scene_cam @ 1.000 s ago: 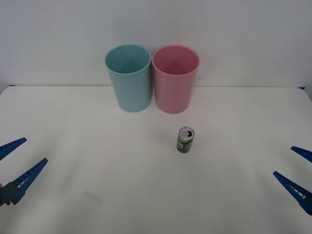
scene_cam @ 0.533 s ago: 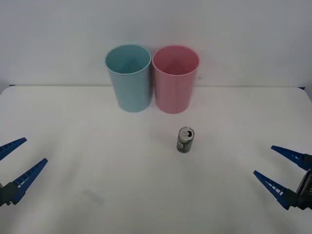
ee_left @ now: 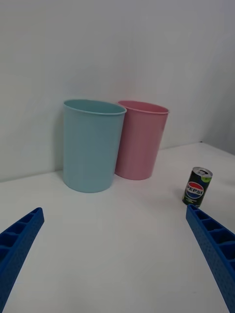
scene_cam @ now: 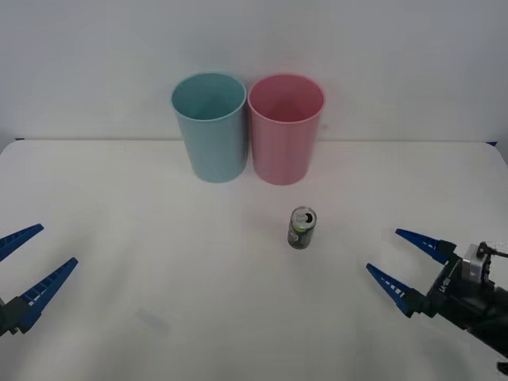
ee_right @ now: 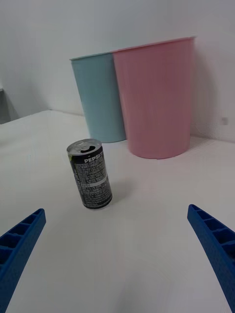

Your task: Grasp the object on the table and drop it into the matching bin: aluminum can to the light blue bin, PET bottle to the pink bin.

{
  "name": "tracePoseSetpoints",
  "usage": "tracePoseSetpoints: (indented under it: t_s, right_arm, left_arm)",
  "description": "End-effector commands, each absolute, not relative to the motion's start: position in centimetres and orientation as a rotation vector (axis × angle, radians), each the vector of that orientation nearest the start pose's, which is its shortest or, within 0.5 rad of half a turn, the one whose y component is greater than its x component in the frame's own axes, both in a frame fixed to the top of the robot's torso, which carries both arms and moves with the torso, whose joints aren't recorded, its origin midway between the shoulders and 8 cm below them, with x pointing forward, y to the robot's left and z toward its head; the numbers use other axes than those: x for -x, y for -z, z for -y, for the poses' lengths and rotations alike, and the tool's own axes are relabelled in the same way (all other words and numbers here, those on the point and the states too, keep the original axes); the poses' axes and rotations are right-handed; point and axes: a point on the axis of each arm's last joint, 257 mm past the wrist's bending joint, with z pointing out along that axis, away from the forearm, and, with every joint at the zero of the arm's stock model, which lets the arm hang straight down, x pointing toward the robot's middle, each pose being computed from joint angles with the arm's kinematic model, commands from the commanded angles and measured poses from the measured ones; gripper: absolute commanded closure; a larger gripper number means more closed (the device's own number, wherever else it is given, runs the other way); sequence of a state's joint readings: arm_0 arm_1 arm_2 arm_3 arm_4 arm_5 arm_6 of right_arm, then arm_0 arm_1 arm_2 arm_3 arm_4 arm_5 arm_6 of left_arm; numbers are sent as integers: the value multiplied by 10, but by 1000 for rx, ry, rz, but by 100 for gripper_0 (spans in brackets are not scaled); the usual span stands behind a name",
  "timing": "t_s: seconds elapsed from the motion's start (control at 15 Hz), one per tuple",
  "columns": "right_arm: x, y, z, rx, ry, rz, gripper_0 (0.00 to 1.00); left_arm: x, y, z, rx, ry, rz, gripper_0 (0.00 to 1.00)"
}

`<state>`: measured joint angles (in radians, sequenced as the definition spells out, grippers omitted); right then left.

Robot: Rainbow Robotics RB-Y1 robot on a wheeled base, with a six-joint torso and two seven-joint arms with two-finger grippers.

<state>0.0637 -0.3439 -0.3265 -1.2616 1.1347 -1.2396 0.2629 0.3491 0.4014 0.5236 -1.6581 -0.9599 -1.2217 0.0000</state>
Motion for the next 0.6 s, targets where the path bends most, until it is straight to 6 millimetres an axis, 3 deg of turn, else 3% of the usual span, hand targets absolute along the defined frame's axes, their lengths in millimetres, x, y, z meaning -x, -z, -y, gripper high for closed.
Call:
tracePoseSetpoints:
  t_s: [0.07,0.33,0.6]
  right_arm:
    - [-423,272,236,612,-591,-1482,0]
    - [-445,289,211,597,-621,-1501,0]
    - [-465,292,188,618,-582,-1507,0]
  left_arm:
    - [-342,169,-330,-465,567,-1441,0]
    - [-342,169,-330,-465,567,-1441,0]
    - [-342,169,-330,-465,567,-1441,0]
